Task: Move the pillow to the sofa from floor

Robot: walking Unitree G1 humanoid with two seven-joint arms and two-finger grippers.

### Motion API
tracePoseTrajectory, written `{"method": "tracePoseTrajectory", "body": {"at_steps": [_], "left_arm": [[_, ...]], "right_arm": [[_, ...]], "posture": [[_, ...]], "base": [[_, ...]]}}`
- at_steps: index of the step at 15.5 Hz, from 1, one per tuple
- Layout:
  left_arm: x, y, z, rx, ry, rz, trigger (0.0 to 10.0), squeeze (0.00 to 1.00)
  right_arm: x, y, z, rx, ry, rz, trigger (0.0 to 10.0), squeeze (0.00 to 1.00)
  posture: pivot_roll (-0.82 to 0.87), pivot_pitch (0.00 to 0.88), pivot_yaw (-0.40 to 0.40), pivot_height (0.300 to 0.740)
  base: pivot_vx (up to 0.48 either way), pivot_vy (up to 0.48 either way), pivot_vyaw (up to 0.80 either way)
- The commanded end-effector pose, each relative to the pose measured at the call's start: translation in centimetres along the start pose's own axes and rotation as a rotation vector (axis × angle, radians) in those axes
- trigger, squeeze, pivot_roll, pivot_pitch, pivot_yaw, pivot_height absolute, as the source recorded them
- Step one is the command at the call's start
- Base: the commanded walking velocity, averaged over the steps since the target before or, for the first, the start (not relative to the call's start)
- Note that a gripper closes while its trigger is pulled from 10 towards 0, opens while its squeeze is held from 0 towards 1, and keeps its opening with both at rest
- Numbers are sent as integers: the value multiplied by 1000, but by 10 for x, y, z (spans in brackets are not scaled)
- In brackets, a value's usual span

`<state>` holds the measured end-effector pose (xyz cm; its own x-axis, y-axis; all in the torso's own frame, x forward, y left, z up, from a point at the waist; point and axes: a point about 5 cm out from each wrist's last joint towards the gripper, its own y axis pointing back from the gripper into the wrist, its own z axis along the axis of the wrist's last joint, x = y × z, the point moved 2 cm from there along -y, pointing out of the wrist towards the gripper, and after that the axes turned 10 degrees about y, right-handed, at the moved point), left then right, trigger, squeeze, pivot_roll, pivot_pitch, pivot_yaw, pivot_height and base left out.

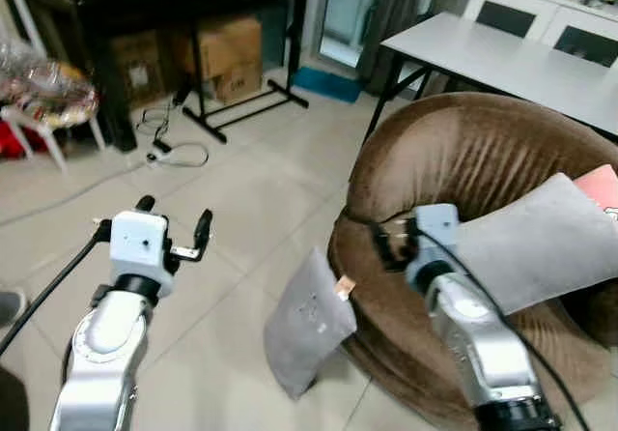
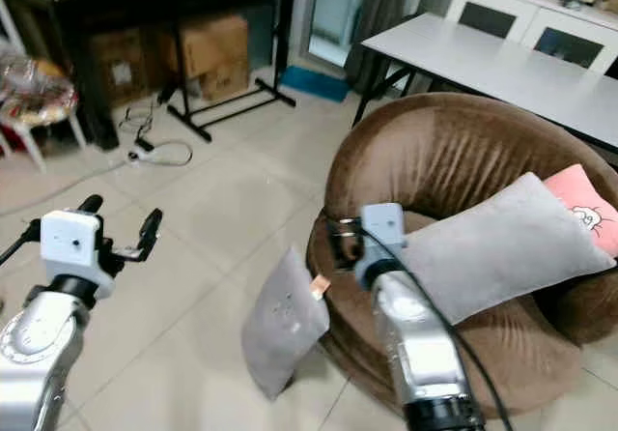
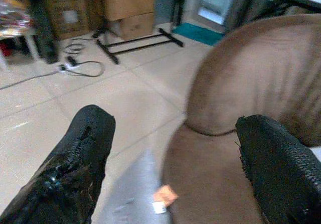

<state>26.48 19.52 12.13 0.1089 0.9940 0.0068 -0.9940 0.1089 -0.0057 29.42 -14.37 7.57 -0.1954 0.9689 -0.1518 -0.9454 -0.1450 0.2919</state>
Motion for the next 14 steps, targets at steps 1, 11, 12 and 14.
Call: {"method": "tracePoseTrajectory", "body": {"at_steps": [1,11,12,14], "left_arm": [[-2,-2,2,-5,-12,-12,10000,992],[-2,-4,0,6,-29,-20,10000,984],[-2,-5,-1,8,-35,-17,10000,988],[-2,-5,-2,15,-35,-13,10000,875]], "right_arm": [[-3,-2,4,-14,-6,-11,10000,0],[-14,-7,-5,3,-27,-67,10000,0],[-16,-6,-6,5,-28,-80,10000,0],[-18,-6,-6,-1,-46,-91,10000,0]], "posture": [[55,0,-85,740],[51,0,-83,740],[51,0,-82,740],[51,0,-80,721]], "base": [[375,0,0],[372,0,0],[289,0,0],[0,0,0]]}}
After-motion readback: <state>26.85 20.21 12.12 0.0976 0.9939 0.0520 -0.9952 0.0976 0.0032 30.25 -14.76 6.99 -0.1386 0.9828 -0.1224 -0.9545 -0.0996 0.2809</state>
